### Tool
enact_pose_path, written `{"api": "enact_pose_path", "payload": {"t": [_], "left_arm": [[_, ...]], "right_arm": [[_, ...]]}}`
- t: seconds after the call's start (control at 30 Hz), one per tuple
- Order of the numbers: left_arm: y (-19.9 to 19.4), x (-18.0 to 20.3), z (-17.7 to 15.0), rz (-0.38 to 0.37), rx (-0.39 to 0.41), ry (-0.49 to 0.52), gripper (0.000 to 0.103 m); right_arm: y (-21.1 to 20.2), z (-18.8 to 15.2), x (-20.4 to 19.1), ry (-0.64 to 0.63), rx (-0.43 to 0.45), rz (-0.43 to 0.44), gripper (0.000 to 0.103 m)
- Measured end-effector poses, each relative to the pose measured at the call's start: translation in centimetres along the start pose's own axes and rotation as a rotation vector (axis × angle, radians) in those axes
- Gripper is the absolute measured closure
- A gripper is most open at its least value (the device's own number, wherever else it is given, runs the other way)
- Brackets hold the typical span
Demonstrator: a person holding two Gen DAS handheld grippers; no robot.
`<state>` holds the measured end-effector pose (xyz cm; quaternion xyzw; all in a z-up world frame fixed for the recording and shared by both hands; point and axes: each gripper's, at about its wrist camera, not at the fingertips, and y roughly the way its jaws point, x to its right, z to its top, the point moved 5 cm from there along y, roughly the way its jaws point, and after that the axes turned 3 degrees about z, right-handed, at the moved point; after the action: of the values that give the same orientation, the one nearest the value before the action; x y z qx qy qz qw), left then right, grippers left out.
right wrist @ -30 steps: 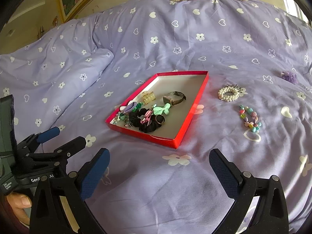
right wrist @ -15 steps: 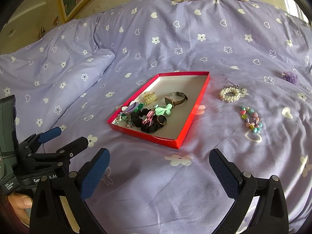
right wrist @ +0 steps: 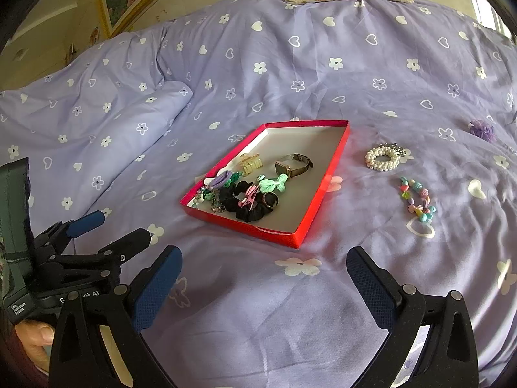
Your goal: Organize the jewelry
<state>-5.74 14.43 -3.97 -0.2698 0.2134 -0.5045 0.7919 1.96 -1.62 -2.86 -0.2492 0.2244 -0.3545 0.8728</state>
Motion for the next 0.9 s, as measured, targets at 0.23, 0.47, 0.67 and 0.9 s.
{"api": "enact_pose_path", "payload": {"t": [0.23, 0.47, 0.67, 0.9], "left_arm": [[-0.05, 0.05, 0.12, 0.002, 0.006, 0.005, 0.0], [-0.13, 0.14, 0.12, 0.0, 0.005, 0.005, 0.0], [-0.15, 0.16, 0.07, 0.0, 0.004, 0.005, 0.0], [-0.15, 0.19, 0.04, 0.0, 0.002, 0.003, 0.0]], "right_arm": [[-0.04, 0.03, -0.08, -0.001, 0.001, 0.001, 0.0], [-0.07, 0.04, -0.09, 0.0, 0.002, 0.0, 0.0], [-0.06, 0.14, -0.22, 0.002, 0.002, 0.002, 0.0], [-0.22, 0.34, -0.43, 0.0, 0.005, 0.002, 0.0]]}}
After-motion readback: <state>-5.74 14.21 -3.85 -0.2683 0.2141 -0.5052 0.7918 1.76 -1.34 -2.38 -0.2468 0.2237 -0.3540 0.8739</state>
